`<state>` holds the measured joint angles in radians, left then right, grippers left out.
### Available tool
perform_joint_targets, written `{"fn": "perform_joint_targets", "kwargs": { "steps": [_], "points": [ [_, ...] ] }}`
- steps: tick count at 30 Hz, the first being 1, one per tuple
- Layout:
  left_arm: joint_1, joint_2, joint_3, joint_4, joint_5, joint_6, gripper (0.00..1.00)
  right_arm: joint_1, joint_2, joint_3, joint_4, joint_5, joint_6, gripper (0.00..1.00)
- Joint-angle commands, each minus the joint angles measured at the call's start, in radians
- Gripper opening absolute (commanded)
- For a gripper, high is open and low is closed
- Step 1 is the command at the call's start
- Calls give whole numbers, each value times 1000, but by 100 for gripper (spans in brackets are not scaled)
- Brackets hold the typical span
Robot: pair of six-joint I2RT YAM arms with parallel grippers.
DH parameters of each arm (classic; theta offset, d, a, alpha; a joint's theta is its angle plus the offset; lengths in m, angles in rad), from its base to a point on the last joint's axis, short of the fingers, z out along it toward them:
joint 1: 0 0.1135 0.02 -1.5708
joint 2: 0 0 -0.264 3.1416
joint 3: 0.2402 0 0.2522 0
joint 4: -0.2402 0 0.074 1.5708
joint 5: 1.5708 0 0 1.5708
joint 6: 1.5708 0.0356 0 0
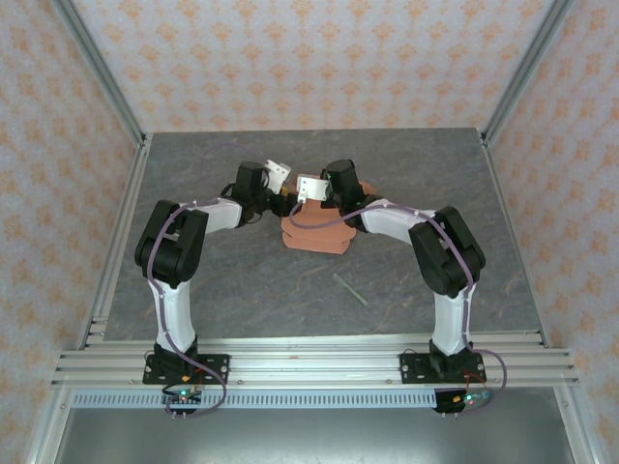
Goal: Fold the paper box
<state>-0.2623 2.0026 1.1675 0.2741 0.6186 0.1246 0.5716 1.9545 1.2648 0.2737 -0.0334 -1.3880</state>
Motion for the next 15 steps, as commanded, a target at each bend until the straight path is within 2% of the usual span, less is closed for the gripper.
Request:
{"fn": "perform_joint_targets", "kwargs": {
  "steps": [1, 9, 15],
  "points": [
    [-5, -34, 5, 26, -8, 29, 69, 9, -37, 8, -31, -26, 6, 0],
    [15, -12, 42, -6, 53, 19, 62, 10, -3, -41, 113, 15, -68, 0],
    [32, -5, 46, 2, 92, 1, 63, 10, 15, -73, 189, 23, -98, 0]
  ]
}}
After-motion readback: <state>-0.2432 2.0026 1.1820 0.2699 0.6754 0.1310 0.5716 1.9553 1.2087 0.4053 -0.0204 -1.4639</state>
